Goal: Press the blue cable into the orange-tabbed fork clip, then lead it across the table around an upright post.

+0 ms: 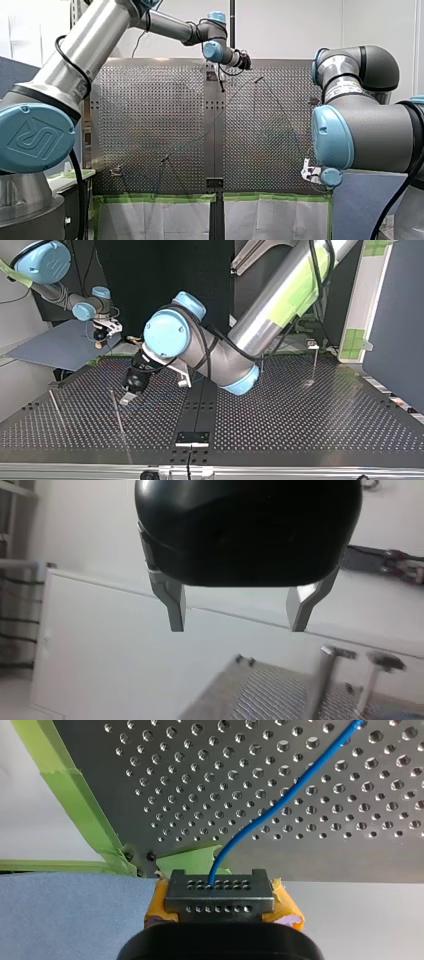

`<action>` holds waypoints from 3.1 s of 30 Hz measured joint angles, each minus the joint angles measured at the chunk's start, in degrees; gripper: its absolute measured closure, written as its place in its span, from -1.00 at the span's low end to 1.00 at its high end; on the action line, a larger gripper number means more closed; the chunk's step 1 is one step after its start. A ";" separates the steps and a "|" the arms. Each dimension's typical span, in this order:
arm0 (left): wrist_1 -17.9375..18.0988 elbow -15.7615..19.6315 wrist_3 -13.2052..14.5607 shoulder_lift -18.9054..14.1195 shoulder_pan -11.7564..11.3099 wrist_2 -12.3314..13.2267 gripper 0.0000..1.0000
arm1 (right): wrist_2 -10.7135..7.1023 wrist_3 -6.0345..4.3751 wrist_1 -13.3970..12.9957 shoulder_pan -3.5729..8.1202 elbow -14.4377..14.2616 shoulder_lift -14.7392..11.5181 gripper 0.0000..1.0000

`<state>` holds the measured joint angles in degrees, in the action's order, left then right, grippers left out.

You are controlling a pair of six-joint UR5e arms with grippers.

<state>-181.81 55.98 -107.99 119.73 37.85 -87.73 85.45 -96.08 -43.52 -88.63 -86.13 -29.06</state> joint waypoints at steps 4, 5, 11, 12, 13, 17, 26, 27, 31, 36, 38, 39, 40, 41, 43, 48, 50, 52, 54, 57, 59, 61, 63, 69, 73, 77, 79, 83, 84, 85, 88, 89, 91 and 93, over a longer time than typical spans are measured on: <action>-1.86 -0.07 1.96 1.70 0.14 -1.85 -1.00 | -0.15 -0.01 0.00 0.00 0.00 0.00 1.00; -2.33 -0.07 2.45 2.01 0.16 -2.32 -1.00 | -0.16 -0.01 0.00 0.00 0.01 0.00 1.00; -5.52 -0.23 5.64 2.95 0.60 -5.51 -1.00 | -0.19 -0.05 -0.03 0.06 -0.02 0.00 1.00; -5.95 -0.24 6.09 3.00 0.65 -5.95 -1.00 | -0.19 -0.05 -0.05 0.08 -0.02 0.00 1.00; -6.43 -0.25 6.64 3.03 0.70 -6.52 -1.00 | -0.19 -0.05 -0.06 0.10 -0.02 0.00 1.00; -6.85 -0.26 8.49 3.05 0.85 -7.06 -1.00 | -0.19 -0.07 -0.12 0.13 -0.02 0.00 1.00; -3.90 -0.34 12.64 3.08 1.03 -8.06 -1.00 | -0.19 -0.09 -0.19 0.16 -0.01 0.00 1.00; -3.46 -0.35 13.08 3.08 1.08 -8.06 -1.00 | -0.19 -0.09 -0.19 0.16 0.00 0.00 1.00; -1.96 -0.43 15.15 3.08 1.38 -8.02 -1.00 | -0.19 -0.08 -0.18 0.17 -0.02 0.00 1.00; -1.48 -0.81 17.58 3.08 1.72 -7.98 -1.00 | -0.19 -0.07 -0.18 0.17 0.00 0.00 1.00; -1.14 -0.97 18.58 3.08 1.82 -7.95 -1.00 | -0.19 -0.07 -0.18 0.19 0.01 0.00 1.00; -1.01 -1.03 19.03 3.08 1.87 -7.95 -1.00 | -0.19 -0.07 -0.19 0.19 0.01 0.00 1.00; -0.88 -1.10 19.68 3.08 1.94 -7.92 -1.00 | -0.19 -0.08 -0.19 0.19 0.01 0.00 1.00; -0.81 -1.12 20.17 3.08 2.00 -7.92 -1.00 | -0.19 -0.08 -0.19 0.21 0.01 0.00 1.00; -0.72 -1.17 21.25 3.08 2.13 -7.93 -1.00 | -0.19 -0.09 -0.19 0.22 0.01 0.00 1.00; -0.67 -1.21 23.53 3.08 2.32 -7.91 -1.00 | -0.19 -0.19 -0.33 0.30 -0.02 0.00 1.00; -0.59 -1.20 23.63 3.08 2.37 -7.88 -1.00 | -0.19 -0.23 -0.39 0.32 -0.04 0.00 1.00; -0.31 -1.21 23.17 3.08 2.41 -7.76 -1.00 | -0.19 -0.25 -0.42 0.33 -0.04 0.00 1.00; 0.05 -1.21 22.55 3.08 2.52 -7.64 -1.00 | -0.45 -0.30 -0.38 0.42 -0.02 0.00 1.00; 0.79 -1.22 21.33 3.08 2.81 -7.54 -1.00 | -1.26 -0.33 -0.26 0.49 0.01 0.00 1.00; 1.06 -1.22 20.50 3.06 3.02 -7.51 -1.00 | -1.61 -0.34 -0.17 0.49 0.01 0.00 1.00; 1.19 -1.22 19.97 3.07 3.19 -7.57 -1.00 | -1.74 -0.35 -0.13 0.50 0.02 0.00 1.00; 1.23 -1.22 19.73 3.07 3.31 -7.62 -1.00 | -1.82 -0.35 -0.11 0.51 -0.01 0.00 1.00; 1.06 -1.19 18.86 3.07 3.46 -8.54 -1.00 | -1.86 -0.35 -0.09 0.52 -0.02 0.00 1.00; 0.36 -1.19 18.29 3.08 3.51 -9.99 -1.00 | -1.86 -0.35 -0.09 0.48 0.00 0.00 1.00; -0.17 -1.17 18.14 3.08 3.54 -11.79 -1.00 | -1.86 -0.35 -0.09 0.45 -0.01 0.00 1.00; -0.43 -1.17 18.19 3.08 3.54 -12.80 -1.00 | -1.86 -0.33 -0.09 0.44 -0.01 0.00 1.00; -0.68 -1.16 18.31 3.08 3.56 -14.45 -1.00 | -1.86 -0.32 -0.09 0.43 -0.03 0.00 1.00; -0.70 -1.16 18.34 3.07 3.56 -14.63 -1.00 | -1.86 -0.32 -0.09 0.43 -0.02 0.00 1.00; -0.72 -1.16 18.37 3.08 3.56 -14.80 -1.00 | -1.86 -0.33 -0.09 0.43 -0.02 0.00 1.00; -0.74 -1.16 18.39 3.08 3.57 -14.99 -1.00 | -1.86 -0.33 -0.09 0.43 0.00 0.00 1.00; -0.74 -1.16 18.40 3.08 3.57 -15.01 -1.00 | -1.86 -0.33 -0.09 0.43 -0.01 0.00 1.00; -0.74 -1.16 18.43 3.08 3.57 -15.03 -1.00 | -1.86 -0.31 -0.09 0.42 -0.01 0.00 1.00; -0.75 -1.16 18.50 3.07 3.57 -15.04 -1.00 | -1.86 -0.31 -0.09 0.42 0.00 0.00 1.00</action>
<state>-182.56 54.82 -89.49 122.81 41.42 -102.77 83.59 -96.40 -43.60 -88.21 -86.13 -29.06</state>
